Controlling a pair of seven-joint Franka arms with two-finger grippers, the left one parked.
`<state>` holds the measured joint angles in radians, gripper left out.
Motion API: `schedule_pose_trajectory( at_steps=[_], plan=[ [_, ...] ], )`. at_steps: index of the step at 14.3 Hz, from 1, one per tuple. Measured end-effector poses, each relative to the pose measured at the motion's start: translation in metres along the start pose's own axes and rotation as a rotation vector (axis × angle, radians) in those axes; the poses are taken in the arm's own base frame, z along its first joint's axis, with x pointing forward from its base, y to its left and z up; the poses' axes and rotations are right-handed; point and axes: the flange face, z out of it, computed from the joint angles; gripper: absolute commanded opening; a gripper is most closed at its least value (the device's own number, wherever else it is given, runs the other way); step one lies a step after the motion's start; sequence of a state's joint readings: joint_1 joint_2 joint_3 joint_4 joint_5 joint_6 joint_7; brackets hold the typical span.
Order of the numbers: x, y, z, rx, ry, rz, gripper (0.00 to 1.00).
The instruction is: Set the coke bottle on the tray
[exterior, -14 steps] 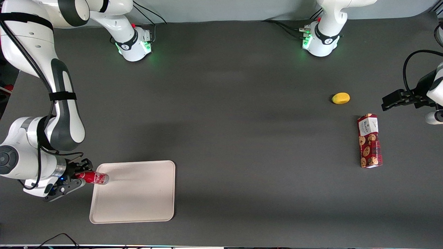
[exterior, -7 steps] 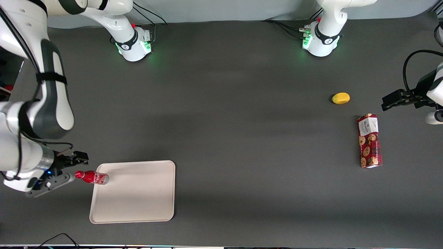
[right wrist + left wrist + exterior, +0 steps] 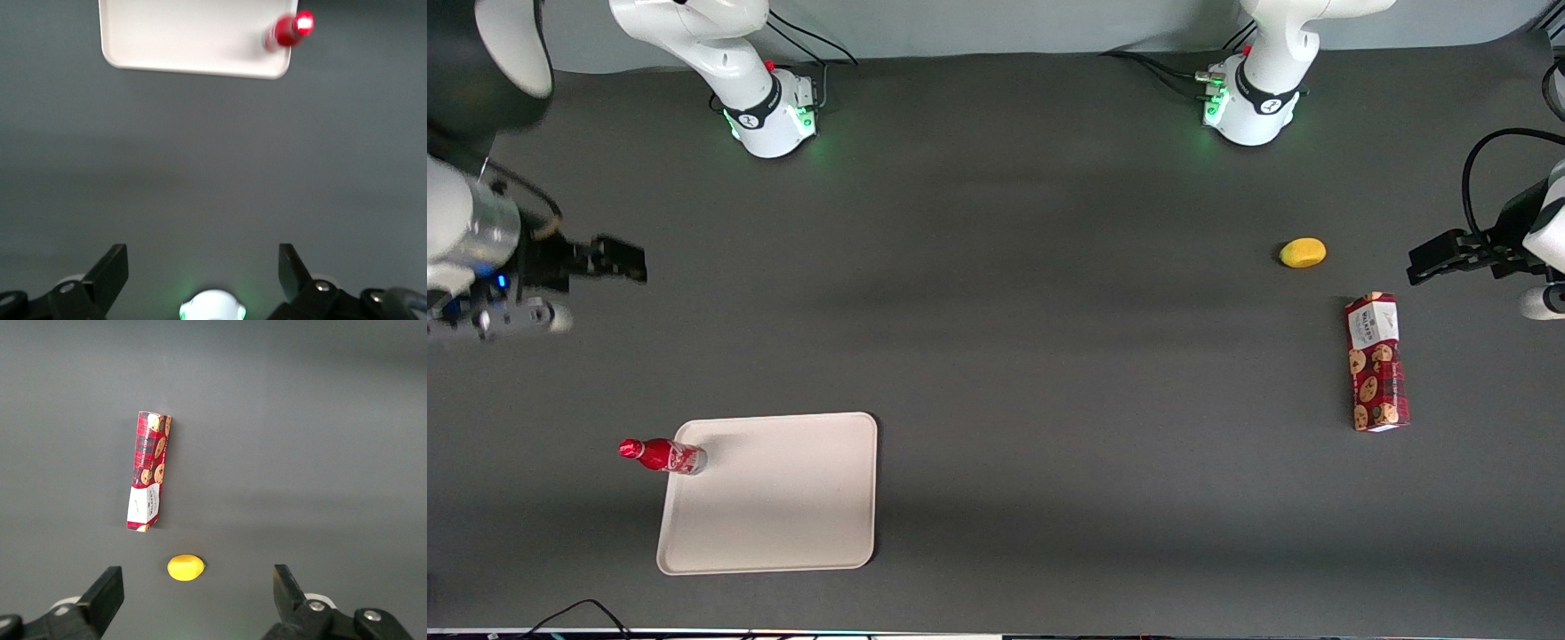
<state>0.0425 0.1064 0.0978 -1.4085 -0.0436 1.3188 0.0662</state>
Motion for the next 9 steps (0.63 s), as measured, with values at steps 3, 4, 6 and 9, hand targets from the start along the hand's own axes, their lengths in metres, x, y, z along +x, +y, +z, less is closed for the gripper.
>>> schedule_pose_trajectory(
  at_steps=[3,4,6,9],
  plan=[
    [-0.08,-0.007,0.005,0.029,0.011,0.021,1.0],
    [-0.103,-0.006,0.011,0.028,0.041,0.029,1.0],
    [-0.134,-0.001,0.025,0.026,0.088,0.046,1.0],
    [-0.126,0.005,0.018,0.036,0.135,0.087,1.0]
  ],
)
